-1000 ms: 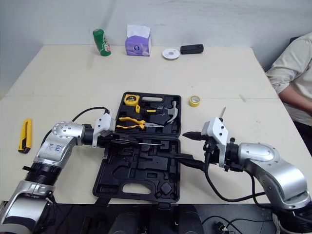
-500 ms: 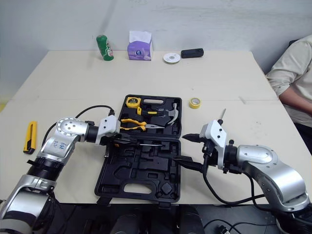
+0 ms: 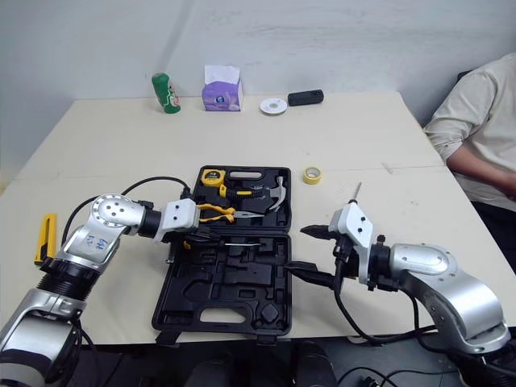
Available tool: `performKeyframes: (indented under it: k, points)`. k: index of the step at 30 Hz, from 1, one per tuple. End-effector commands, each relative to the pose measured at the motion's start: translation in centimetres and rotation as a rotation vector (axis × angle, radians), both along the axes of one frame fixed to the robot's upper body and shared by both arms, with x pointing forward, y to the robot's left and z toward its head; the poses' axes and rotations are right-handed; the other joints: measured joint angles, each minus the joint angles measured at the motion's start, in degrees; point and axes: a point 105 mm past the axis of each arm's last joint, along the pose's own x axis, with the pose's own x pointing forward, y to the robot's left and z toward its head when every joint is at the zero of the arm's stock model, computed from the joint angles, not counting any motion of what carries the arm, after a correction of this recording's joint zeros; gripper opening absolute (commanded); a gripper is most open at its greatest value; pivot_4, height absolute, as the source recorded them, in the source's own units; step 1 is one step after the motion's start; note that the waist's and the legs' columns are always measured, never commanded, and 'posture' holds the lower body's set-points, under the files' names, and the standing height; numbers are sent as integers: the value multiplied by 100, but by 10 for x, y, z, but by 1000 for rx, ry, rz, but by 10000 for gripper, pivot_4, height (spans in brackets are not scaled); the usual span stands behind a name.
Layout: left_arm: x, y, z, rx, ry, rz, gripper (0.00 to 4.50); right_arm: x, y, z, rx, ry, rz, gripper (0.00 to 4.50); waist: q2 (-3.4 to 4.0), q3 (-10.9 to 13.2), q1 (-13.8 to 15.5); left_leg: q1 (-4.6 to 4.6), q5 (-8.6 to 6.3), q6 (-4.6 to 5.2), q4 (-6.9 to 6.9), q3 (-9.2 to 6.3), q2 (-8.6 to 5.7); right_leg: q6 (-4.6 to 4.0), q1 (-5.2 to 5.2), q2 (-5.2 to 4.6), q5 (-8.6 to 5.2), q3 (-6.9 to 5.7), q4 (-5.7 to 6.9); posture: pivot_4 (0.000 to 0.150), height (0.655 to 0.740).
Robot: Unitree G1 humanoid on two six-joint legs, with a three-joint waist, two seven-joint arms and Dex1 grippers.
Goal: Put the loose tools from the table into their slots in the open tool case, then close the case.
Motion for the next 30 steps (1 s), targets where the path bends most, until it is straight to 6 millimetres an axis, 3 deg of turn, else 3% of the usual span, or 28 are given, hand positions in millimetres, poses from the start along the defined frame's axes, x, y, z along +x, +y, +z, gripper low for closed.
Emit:
performKeyframes:
  k: [1,11,16,21,25,30]
  points:
    - [-27,22,-66,202,219,11,494,-3,6,9,5,-44,43,45000,4,-3,-1,1,1,-2,-3,0,0,-1,0,0,-1,0,0,1500,7316]
    - [-14,9,-42,46,162,39,494,-1,6,10,-9,-49,52,45000,3,-2,22,2,2,-4,-23,1,0,-5,-7,1,-3,2,-8,1500,7316]
    - [-23,8,-34,-2,185,26,494,2,6,9,-9,-54,45,45000,-5,3,9,-6,3,-4,-34,1,0,-5,-17,0,-3,2,-14,1500,7316]
    - [-26,10,18,-279,153,117,494,3,-2,25,41,-122,9,45000,-28,48,0,-21,21,-36,-56,3,1,-11,-38,4,-7,2,-19,1500,7316]
    - [-35,37,45,-495,122,328,12501,7,-29,30,34,-122,-78,45000,-88,114,11,-99,42,-57,-48,-4,0,-9,-103,5,-6,-6,-11,1500,7316]
    - [-61,91,43,-673,101,687,33882,15,-73,25,-14,-89,-205,45000,-105,154,2,-112,45,-49,-48,-1,-3,-6,-112,5,-4,-6,-19,1500,7316]
